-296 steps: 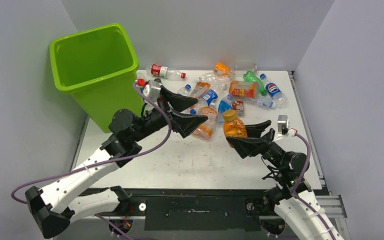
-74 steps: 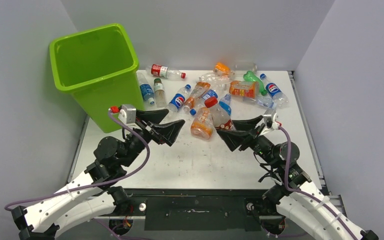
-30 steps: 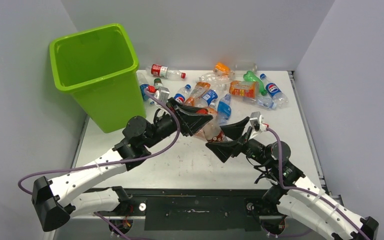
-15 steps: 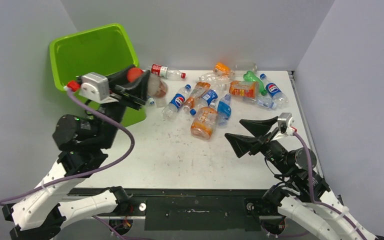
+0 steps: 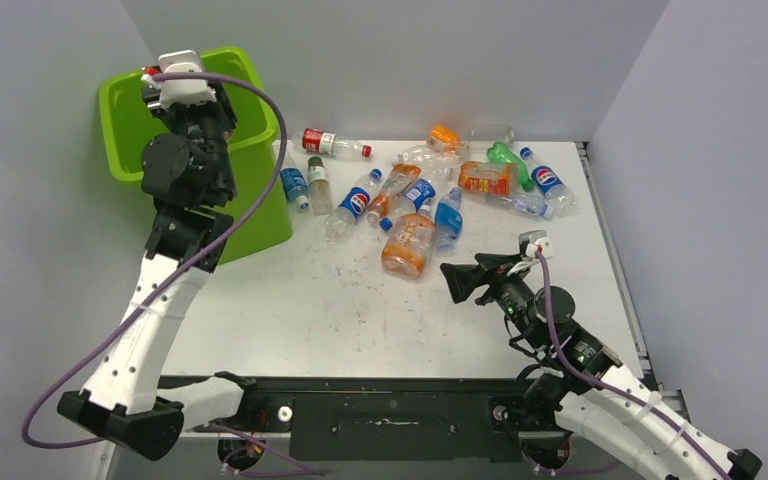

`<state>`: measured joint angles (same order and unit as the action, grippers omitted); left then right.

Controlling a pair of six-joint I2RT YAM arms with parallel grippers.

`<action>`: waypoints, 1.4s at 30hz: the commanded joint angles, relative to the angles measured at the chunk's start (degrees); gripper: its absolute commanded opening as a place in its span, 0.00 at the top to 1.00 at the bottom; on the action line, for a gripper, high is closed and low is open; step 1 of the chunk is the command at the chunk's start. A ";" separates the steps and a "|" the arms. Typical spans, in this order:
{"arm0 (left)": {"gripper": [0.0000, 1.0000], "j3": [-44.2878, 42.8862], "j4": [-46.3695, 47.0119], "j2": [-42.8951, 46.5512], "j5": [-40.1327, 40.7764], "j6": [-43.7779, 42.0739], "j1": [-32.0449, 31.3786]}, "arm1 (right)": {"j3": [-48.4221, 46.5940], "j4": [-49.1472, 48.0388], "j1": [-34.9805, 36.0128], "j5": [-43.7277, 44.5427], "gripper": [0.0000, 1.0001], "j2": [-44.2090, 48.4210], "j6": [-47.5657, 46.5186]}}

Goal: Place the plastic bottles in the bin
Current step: Place the plastic bottle in the trash bin.

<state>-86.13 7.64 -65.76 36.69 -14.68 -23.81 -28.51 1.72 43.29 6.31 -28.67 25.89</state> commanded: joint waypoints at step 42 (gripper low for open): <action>0.04 35.76 -8.52 15.95 -31.65 25.84 -8.44 | -3.93 -15.83 -31.40 14.90 0.10 -31.25 34.61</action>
<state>-52.47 -6.44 -52.97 4.97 8.40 -32.21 -32.18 -1.23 14.96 22.17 -53.98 51.79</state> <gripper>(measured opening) 0.962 0.897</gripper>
